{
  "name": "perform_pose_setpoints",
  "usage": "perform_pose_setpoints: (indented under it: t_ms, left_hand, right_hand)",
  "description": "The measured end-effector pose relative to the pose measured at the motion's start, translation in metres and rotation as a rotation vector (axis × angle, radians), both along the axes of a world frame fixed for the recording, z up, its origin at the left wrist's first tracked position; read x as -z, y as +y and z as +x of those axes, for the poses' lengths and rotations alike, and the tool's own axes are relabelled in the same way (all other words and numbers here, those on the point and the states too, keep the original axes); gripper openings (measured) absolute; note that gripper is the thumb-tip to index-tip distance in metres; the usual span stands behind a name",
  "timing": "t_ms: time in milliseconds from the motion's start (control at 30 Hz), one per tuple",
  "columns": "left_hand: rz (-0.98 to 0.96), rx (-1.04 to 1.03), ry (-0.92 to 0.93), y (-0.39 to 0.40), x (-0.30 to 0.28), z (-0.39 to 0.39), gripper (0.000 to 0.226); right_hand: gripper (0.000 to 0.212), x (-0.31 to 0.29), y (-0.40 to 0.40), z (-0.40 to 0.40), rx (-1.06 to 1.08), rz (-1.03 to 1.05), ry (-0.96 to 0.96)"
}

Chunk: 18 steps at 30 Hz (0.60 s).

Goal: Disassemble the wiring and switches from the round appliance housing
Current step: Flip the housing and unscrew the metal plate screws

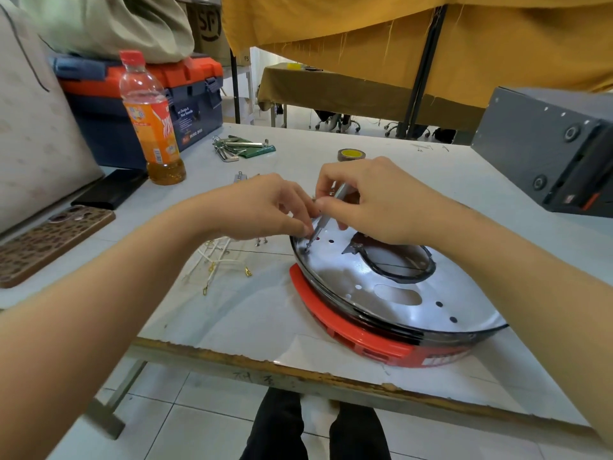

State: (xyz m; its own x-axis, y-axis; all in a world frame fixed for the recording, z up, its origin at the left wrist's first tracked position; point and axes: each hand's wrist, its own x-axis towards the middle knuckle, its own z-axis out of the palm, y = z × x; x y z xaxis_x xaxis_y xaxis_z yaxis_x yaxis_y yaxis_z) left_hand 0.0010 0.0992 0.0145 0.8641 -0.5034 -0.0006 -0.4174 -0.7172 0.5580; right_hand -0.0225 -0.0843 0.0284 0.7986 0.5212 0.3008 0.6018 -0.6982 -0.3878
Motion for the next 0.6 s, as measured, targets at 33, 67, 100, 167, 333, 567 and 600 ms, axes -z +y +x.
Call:
perform_pose_setpoints:
  t_ms: [33, 67, 100, 167, 333, 567, 600]
  left_hand:
    - [0.034, 0.011, 0.004, -0.001, -0.001, 0.000, 0.011]
    - [0.065, 0.020, 0.005, -0.002, -0.002, 0.001, 0.012]
    - [0.087, 0.025, 0.008, -0.002, -0.002, 0.001, 0.012]
    - [0.103, 0.018, 0.022, -0.004, -0.003, 0.003, 0.013]
    - [0.160, 0.010, 0.052, -0.009, -0.007, 0.007, 0.012]
    - [0.172, -0.022, 0.068, -0.015, -0.008, 0.005, 0.008]
    - [0.172, -0.024, 0.064, -0.015, -0.008, 0.005, 0.008]
  right_hand:
    - [0.011, 0.001, 0.000, 0.000, 0.016, 0.002, -0.006]
    - [0.014, 0.002, 0.000, 0.001, 0.029, 0.011, -0.006]
    - [0.015, 0.003, 0.000, 0.001, 0.037, 0.025, -0.002]
    - [0.011, 0.004, 0.000, 0.001, 0.039, 0.061, 0.015]
    - [0.007, 0.006, 0.000, 0.000, 0.032, 0.128, 0.066]
    - [0.010, 0.005, -0.006, 0.002, 0.003, 0.133, 0.134]
    - [0.011, 0.005, -0.006, 0.002, 0.000, 0.140, 0.139]
